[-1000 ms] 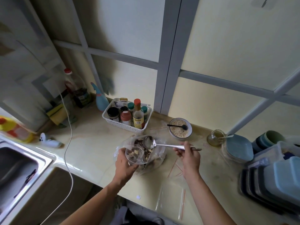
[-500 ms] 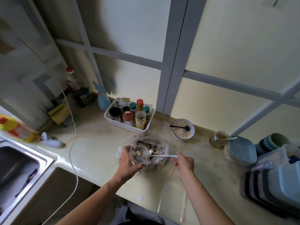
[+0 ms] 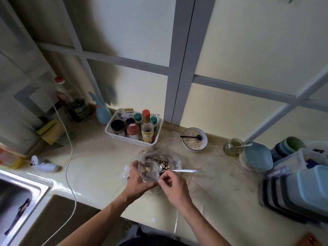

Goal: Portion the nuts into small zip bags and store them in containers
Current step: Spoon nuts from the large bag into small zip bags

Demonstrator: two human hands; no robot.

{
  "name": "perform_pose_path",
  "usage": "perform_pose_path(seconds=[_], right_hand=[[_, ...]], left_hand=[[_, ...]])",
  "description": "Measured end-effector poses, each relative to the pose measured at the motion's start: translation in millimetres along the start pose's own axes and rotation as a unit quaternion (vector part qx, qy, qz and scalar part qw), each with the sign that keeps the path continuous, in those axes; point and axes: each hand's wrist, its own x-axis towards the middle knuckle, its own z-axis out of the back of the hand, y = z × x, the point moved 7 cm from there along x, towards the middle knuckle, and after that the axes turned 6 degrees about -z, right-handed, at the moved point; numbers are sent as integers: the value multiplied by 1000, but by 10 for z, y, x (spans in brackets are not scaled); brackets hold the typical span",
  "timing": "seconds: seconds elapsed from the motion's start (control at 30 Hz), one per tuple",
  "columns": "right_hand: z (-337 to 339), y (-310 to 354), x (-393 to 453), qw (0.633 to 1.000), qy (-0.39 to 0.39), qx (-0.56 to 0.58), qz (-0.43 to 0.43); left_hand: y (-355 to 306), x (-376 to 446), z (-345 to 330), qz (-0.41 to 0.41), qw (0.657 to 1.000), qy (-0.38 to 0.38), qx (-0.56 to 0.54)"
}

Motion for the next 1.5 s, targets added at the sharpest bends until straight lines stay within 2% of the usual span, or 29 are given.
perform_pose_path(seconds=[0.07, 0.17, 0.27, 0.43, 0.53, 0.63, 0.7, 0.83, 1.07, 1.17, 1.27, 1.33, 1.43, 1.5], right_hand=[[58, 38, 7, 999, -31, -11, 25], [141, 59, -1, 997, -43, -27, 53], [158, -9, 26, 999, -19, -4, 27], [250, 23, -13, 997, -65, 18, 33], [194, 15, -42, 999, -43, 3, 22], [229, -11, -38, 997, -67, 26, 16], [188, 1, -12, 998, -54, 29, 16], [115, -80, 69, 995, -33, 73, -51], [8, -280, 146, 955, -60, 248, -149], [-56, -313, 158, 947, -73, 265, -163], [-74, -283, 180, 949, -79, 260, -161], [-65, -261, 190, 954, -88, 241, -158], [-59, -232, 206, 962, -98, 209, -144], [-66, -240, 219, 965, -103, 195, -139]], left_hand=[[-33, -23, 46, 11, 998, 47, -46], [37, -16, 214, 24, 992, 106, -56], [93, 38, 438, 17, 992, 116, -44], [-20, 113, 551, -15, 991, 114, -69], [3, 116, 544, -12, 989, 131, -63], [-16, 111, 559, -6, 988, 130, -78], [-4, 101, 552, -4, 986, 141, -90], [-19, 75, 526, 5, 979, 166, -119], [-32, 144, 521, 18, 983, 114, -142], [-83, 219, 512, -5, 991, 82, -108], [-379, 357, 462, -104, 991, 79, -18], [-597, 437, 326, -174, 973, 116, 99], [-731, 510, 95, -186, 936, 175, 243], [-750, 527, -15, -192, 919, 189, 287]])
